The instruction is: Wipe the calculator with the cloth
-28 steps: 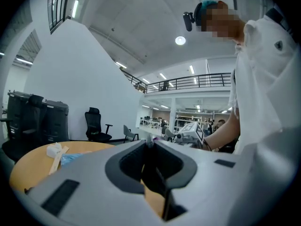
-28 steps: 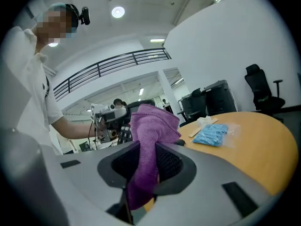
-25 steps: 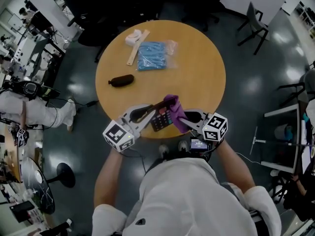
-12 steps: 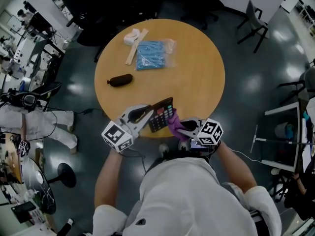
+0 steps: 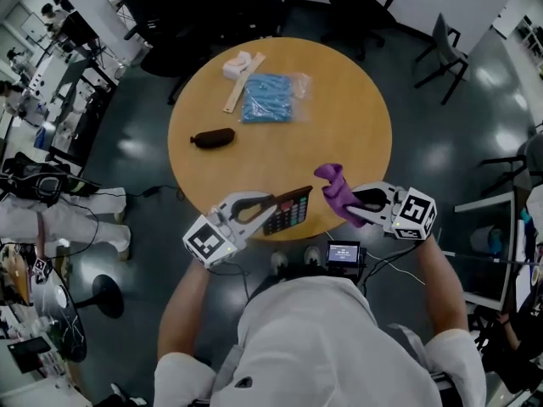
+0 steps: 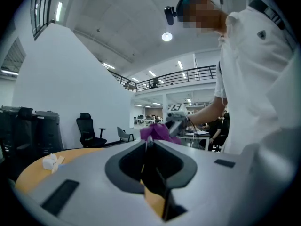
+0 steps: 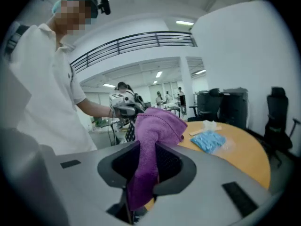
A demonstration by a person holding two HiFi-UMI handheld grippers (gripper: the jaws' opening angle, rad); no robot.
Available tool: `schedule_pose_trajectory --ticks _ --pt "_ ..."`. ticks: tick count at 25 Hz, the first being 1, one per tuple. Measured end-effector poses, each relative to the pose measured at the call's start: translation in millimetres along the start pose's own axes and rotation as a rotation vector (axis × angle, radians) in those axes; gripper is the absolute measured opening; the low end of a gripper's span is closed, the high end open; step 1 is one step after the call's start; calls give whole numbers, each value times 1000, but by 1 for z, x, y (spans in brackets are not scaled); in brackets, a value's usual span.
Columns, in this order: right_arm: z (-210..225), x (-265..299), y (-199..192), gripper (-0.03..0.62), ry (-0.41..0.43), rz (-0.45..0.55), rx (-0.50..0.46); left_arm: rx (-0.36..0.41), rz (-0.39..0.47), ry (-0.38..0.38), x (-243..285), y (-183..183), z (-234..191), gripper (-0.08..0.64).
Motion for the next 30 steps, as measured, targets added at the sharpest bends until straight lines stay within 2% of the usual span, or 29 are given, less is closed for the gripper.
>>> schedule_pose_trajectory --ticks 2,4,6,8,10,12,15,21,30 --pt "-4 -24 44 97 56 -28 -163 37 7 -40 0 5 11 54" --pt "-15 -38 85 97 148 -43 -291 106 17 -78 2 13 26 54" --pt "-25 -41 115 97 259 -92 -371 230 23 -112 3 26 43 54" --pt "-32 -38 133 97 363 -151 -400 337 23 -149 3 41 61 54" --pt "-40 -33 140 97 454 -217 -395 382 29 -175 1 54 77 54" --pt "-52 -26 140 97 539 -269 -383 391 48 -174 -4 63 90 54" --pt "-70 -21 138 97 626 -273 -368 422 77 -158 -13 70 101 54" --pt "-64 -15 133 97 682 -289 -301 480 76 -164 -20 74 106 54" --pt "-70 -7 119 97 815 -366 -227 598 106 -236 -17 94 130 54"
Point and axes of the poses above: the fingertips, and each gripper's own axes: x forward along the fingers, z to its right, y out of its top, the point moved 7 cm from there along -x, backward along the fingers, and after that the axes turned 15 degrees about -z, right-handed, at the moved point
